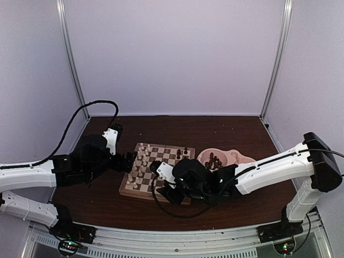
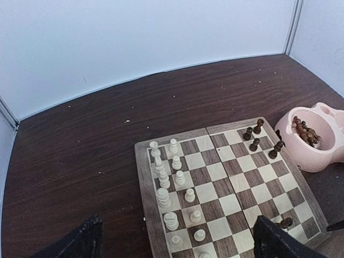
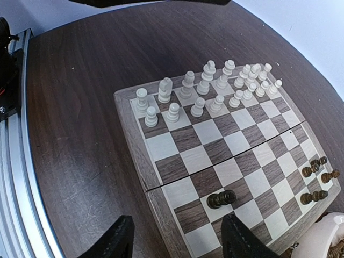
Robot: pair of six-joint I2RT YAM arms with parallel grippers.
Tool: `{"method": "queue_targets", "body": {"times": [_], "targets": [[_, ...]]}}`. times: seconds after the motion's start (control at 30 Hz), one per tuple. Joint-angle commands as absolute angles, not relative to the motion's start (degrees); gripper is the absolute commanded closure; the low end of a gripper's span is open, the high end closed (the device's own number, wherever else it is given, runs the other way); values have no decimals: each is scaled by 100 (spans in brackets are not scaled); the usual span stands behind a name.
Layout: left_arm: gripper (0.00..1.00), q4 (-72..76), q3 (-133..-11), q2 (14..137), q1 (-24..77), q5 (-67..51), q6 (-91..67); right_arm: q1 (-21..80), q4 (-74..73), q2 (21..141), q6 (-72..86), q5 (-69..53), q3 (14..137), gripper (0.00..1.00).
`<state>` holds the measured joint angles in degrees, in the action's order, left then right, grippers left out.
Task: Set up the chess pieces on the board
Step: Place the queen at d8.
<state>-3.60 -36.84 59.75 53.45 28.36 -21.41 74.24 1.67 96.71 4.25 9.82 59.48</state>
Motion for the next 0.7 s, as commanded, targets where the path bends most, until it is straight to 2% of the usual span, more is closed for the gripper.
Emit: {"method": "queue_targets", "body": {"times": [0.0, 0.53, 0.67], "targets": [[2, -206, -3615, 5843, 5317, 2921, -2223, 7420, -320, 9913, 641, 1132, 6340, 43], [2, -141, -3630, 5933, 5313, 2718, -2180, 6823, -603, 10381, 1247, 900, 6753, 51], [2, -131, -3621, 5915, 5317, 2716, -2188, 6715, -646, 10506, 1260, 811, 6838, 56]]}}
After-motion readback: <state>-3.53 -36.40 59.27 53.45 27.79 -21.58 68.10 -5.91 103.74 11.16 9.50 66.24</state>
